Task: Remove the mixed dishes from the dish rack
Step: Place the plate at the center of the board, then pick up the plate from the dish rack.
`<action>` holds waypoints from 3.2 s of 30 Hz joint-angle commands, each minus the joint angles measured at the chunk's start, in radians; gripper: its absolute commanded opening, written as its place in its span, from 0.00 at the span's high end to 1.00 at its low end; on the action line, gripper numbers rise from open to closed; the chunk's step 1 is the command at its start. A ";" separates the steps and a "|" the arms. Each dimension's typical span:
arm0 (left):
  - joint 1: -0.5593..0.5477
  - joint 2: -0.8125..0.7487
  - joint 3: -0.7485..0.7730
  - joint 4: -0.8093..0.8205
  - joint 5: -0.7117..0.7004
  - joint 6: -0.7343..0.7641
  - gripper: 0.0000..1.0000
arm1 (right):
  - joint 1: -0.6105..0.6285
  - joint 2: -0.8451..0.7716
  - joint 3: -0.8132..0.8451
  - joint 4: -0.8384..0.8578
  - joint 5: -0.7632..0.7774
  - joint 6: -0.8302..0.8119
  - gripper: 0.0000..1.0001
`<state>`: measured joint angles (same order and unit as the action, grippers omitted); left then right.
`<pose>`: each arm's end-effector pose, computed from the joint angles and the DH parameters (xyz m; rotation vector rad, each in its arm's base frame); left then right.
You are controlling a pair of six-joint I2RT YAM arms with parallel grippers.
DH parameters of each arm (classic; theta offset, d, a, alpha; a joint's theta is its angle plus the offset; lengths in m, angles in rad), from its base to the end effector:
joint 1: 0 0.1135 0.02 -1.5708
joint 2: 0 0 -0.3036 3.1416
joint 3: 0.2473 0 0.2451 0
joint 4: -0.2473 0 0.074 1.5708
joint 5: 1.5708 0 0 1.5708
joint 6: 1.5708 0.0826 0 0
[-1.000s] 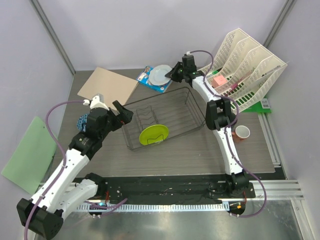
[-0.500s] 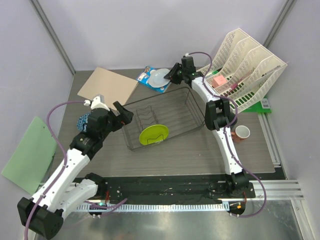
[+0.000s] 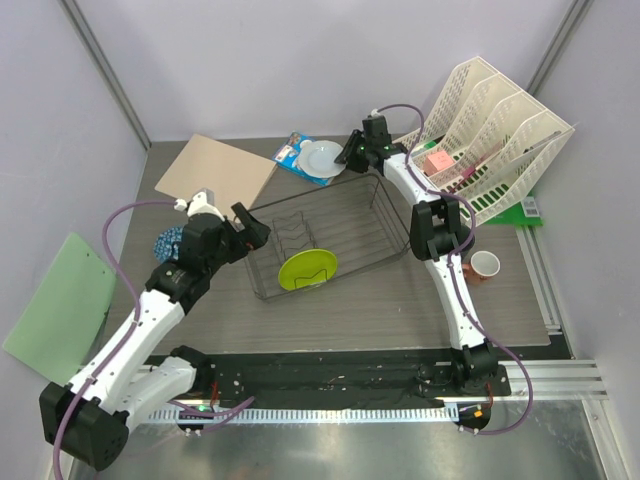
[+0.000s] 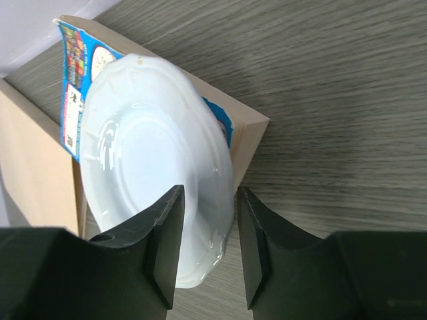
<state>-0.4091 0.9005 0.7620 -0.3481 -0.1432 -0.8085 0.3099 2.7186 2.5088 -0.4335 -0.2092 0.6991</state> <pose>0.1999 -0.0738 0.3052 -0.5069 2.0459 -0.6014 0.6287 0.2193 0.1545 0.3278 2.2902 0.7708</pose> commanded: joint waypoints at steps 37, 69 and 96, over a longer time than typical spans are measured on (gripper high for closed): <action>-0.085 0.124 0.114 -0.038 0.004 0.175 0.00 | 0.021 -0.791 -0.766 0.332 0.205 -0.024 0.71; -0.269 0.198 -0.015 0.261 0.220 0.962 0.48 | 0.107 -1.714 -1.644 0.526 0.074 0.140 0.69; -0.272 0.158 -0.027 0.224 0.291 0.967 1.00 | 0.109 -1.685 -1.707 0.559 0.073 0.162 0.69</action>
<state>-0.6804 1.1248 0.7185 -0.1360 0.1249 0.1745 0.4133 1.0451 0.7982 0.0822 -0.1364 0.8597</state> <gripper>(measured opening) 0.027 0.312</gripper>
